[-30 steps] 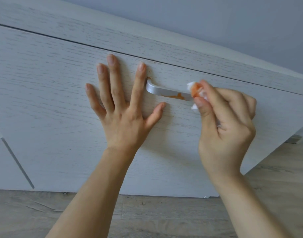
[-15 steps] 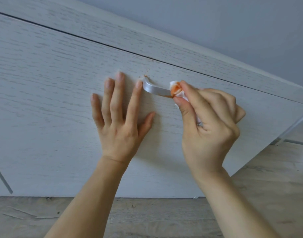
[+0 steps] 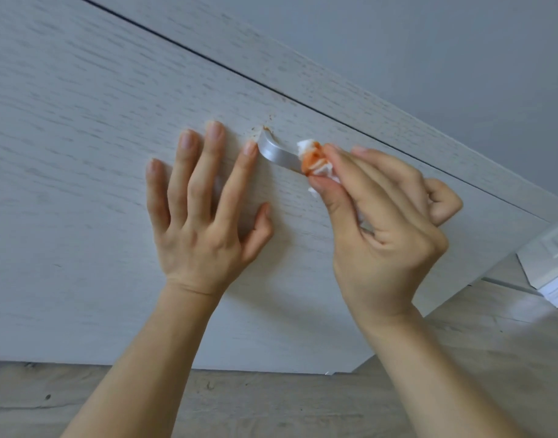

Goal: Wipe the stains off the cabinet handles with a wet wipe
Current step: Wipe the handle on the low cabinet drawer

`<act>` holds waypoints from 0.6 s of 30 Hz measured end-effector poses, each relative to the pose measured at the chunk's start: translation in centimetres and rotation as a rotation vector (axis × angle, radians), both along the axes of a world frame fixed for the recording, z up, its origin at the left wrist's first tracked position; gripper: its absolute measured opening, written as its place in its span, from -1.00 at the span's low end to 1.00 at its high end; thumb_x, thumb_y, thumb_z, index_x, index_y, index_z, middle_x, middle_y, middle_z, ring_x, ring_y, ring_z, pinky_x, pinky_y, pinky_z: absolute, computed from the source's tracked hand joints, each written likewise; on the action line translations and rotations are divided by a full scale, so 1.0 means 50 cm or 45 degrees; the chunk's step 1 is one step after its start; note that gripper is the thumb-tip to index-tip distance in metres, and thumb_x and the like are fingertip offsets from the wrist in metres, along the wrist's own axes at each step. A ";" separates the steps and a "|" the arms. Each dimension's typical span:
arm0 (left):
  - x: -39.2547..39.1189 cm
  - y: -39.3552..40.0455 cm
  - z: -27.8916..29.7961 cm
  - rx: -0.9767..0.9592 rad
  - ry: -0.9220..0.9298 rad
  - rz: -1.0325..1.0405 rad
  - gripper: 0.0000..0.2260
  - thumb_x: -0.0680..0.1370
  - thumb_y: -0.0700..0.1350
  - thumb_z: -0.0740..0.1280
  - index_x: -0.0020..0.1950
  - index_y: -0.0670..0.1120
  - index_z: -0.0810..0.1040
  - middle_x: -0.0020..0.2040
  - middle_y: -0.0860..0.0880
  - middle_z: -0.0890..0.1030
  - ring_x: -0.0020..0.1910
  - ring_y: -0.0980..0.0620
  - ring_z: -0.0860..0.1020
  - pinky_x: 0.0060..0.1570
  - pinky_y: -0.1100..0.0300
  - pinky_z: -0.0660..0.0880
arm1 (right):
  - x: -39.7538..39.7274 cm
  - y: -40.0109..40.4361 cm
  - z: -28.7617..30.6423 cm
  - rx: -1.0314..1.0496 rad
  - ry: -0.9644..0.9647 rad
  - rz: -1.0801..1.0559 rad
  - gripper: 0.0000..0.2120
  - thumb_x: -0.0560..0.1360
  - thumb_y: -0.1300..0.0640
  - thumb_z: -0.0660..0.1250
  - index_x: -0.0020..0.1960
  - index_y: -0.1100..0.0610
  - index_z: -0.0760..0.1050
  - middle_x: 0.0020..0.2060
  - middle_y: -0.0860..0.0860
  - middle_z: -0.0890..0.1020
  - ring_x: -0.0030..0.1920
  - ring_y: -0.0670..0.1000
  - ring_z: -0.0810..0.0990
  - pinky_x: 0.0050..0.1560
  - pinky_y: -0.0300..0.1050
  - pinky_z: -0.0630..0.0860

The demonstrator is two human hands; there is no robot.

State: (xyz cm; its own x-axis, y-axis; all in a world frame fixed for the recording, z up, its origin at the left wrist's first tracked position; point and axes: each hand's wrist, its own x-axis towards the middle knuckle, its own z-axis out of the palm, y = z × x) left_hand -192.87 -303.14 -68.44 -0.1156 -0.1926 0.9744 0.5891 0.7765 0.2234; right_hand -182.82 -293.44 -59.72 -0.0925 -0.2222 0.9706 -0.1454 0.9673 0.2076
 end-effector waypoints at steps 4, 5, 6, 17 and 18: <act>0.007 -0.003 0.005 0.012 -0.007 -0.031 -0.51 0.55 0.07 0.24 0.44 -0.06 0.33 0.42 -0.13 0.30 0.41 -0.15 0.25 0.43 -0.03 0.07 | 0.006 -0.008 -0.005 -0.067 0.022 -0.001 -0.85 0.48 0.08 0.43 0.04 0.02 0.58 -0.09 -0.20 0.62 -0.07 -0.09 0.62 -0.05 0.03 0.32; 0.008 -0.004 0.006 0.014 -0.008 -0.034 -0.52 0.54 0.06 0.25 0.43 -0.07 0.35 0.42 -0.13 0.31 0.40 -0.15 0.26 0.43 -0.03 0.08 | 0.003 -0.016 -0.004 -0.069 0.015 0.015 -0.87 0.48 0.09 0.42 0.02 0.04 0.61 -0.10 -0.18 0.64 -0.08 -0.09 0.63 -0.05 0.03 0.32; 0.010 -0.005 0.008 0.021 -0.007 -0.044 -0.53 0.54 0.05 0.25 0.42 -0.07 0.36 0.40 -0.13 0.32 0.40 -0.15 0.27 0.42 -0.03 0.08 | 0.001 -0.024 -0.001 -0.070 -0.005 0.025 -0.89 0.48 0.09 0.42 0.01 0.05 0.63 -0.12 -0.16 0.67 -0.08 -0.08 0.63 -0.04 0.03 0.32; 0.013 0.001 0.023 0.116 -0.016 -0.083 -0.59 0.54 -0.04 0.23 0.38 -0.06 0.36 0.35 -0.16 0.40 0.38 -0.11 0.29 0.42 0.01 0.06 | 0.015 -0.047 0.015 -0.441 -0.248 0.190 -0.89 0.49 0.12 0.39 -0.01 -0.04 0.55 -0.16 -0.16 0.61 -0.02 -0.04 0.54 0.01 0.25 0.43; 0.013 0.001 0.023 0.116 -0.016 -0.083 -0.59 0.54 -0.03 0.23 0.38 -0.06 0.36 0.35 -0.16 0.40 0.38 -0.11 0.29 0.42 0.01 0.06 | 0.016 -0.045 0.013 -0.445 -0.247 0.191 -0.88 0.48 0.12 0.39 0.00 -0.04 0.55 -0.17 -0.17 0.61 -0.03 -0.04 0.54 0.01 0.27 0.43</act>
